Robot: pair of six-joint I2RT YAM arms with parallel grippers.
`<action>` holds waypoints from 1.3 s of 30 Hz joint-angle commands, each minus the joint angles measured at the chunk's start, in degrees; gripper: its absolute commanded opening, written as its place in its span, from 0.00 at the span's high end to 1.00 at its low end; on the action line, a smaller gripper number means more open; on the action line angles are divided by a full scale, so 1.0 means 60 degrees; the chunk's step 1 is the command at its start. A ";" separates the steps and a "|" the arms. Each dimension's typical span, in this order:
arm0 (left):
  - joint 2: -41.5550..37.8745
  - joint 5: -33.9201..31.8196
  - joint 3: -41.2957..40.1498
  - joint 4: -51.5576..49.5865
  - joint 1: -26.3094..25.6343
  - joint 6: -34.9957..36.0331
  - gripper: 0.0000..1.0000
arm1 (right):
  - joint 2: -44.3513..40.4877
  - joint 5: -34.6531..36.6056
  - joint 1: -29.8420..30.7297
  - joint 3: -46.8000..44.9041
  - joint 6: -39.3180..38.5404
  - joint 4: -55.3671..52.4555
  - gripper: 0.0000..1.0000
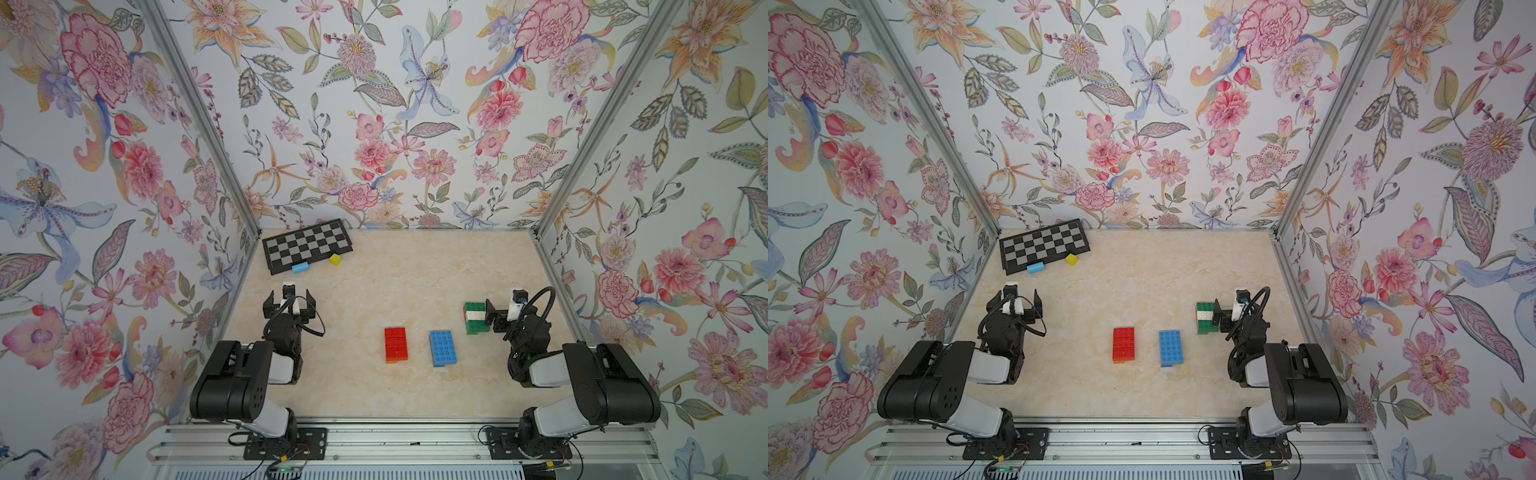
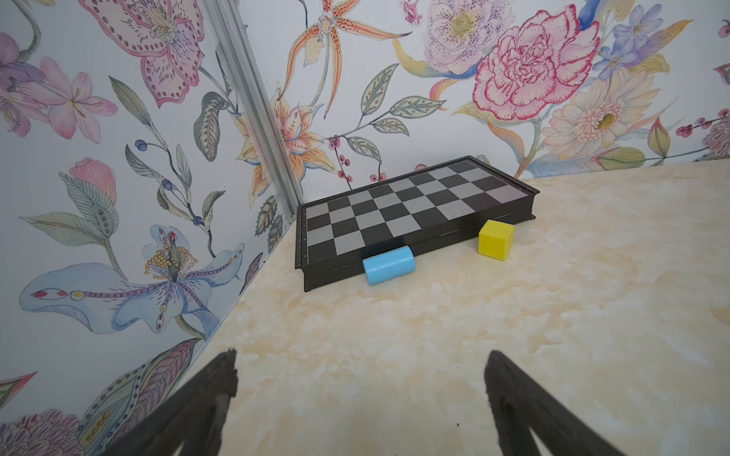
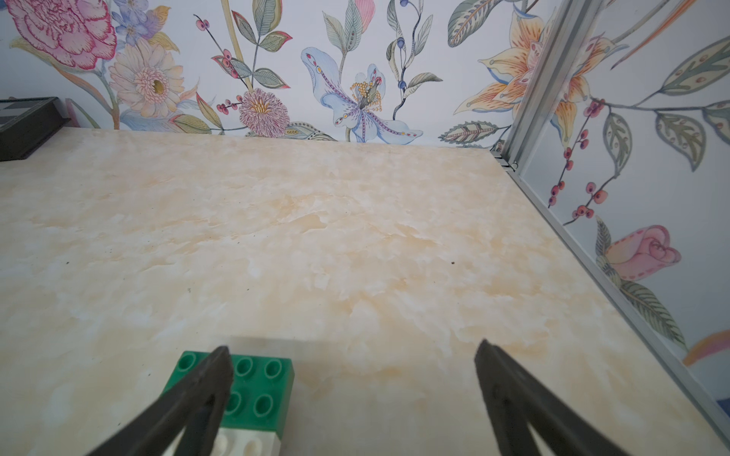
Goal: Assemble a rectangle with lego
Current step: Reset both arms
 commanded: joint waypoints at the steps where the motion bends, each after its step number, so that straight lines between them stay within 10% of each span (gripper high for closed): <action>1: 0.0120 0.0284 -0.0116 0.0626 0.0077 0.0175 0.01 | 0.0191 -0.0122 0.0055 -0.0031 -0.0206 0.0739 0.00; 8: 0.0105 0.1210 -0.0142 0.0624 0.0399 0.0074 0.01 | 0.0236 0.0231 -0.0123 0.1175 0.0170 -0.1521 0.00; 39: 0.0118 0.0414 -0.0104 0.0560 0.0224 0.0089 0.01 | 0.0210 0.0687 0.0011 0.1078 0.0140 -0.1324 0.00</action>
